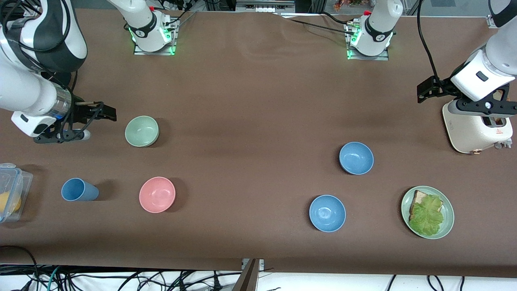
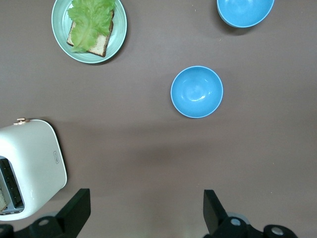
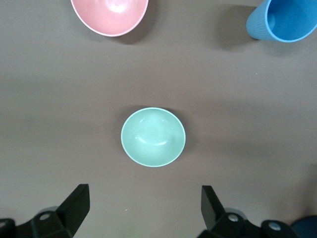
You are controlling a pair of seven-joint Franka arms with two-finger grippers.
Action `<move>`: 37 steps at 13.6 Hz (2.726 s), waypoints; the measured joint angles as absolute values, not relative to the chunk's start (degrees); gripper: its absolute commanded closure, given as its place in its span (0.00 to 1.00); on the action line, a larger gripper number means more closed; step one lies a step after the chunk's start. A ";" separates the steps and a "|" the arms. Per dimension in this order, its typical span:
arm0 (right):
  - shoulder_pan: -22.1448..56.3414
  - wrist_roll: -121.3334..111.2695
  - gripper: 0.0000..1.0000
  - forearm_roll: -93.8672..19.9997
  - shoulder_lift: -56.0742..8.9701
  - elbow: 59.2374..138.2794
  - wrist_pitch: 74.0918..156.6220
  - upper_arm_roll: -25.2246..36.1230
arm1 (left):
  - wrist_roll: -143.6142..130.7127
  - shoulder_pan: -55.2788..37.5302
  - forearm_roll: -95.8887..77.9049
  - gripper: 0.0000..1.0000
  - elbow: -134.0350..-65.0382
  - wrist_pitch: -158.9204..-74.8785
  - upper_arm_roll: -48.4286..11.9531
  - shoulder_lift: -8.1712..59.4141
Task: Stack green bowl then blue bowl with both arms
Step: 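Reach the right gripper down to the pale green bowl's rim, then close the right gripper on the green bowl's rim, then slide the green bowl to the table's middle and open the right gripper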
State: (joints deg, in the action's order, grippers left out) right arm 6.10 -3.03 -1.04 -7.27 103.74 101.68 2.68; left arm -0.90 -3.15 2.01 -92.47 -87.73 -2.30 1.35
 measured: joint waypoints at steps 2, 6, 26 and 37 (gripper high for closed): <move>6.09 -4.74 0.01 -1.03 -6.65 112.16 112.47 3.95 | -0.90 -3.14 2.01 0.00 -92.46 -87.73 -2.30 1.34; 6.02 -7.52 0.01 -1.04 -8.92 130.22 136.36 6.14 | -0.90 -3.14 2.01 0.00 -92.44 -87.73 -2.30 1.35; 5.71 -7.77 1.00 -2.28 -14.54 125.48 140.29 3.96 | -0.90 -3.10 2.01 0.00 -92.43 -87.73 -2.30 1.35; 31.15 36.63 1.00 -5.38 -32.19 99.59 137.38 -5.04 | -0.90 -3.07 2.01 0.00 -92.40 -87.72 -2.27 1.35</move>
State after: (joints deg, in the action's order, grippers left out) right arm 31.15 36.63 -5.38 -32.19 99.59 137.38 -5.04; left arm -0.90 -3.07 2.01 -92.40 -87.72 -2.27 1.35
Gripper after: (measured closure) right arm 0.956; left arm 0.000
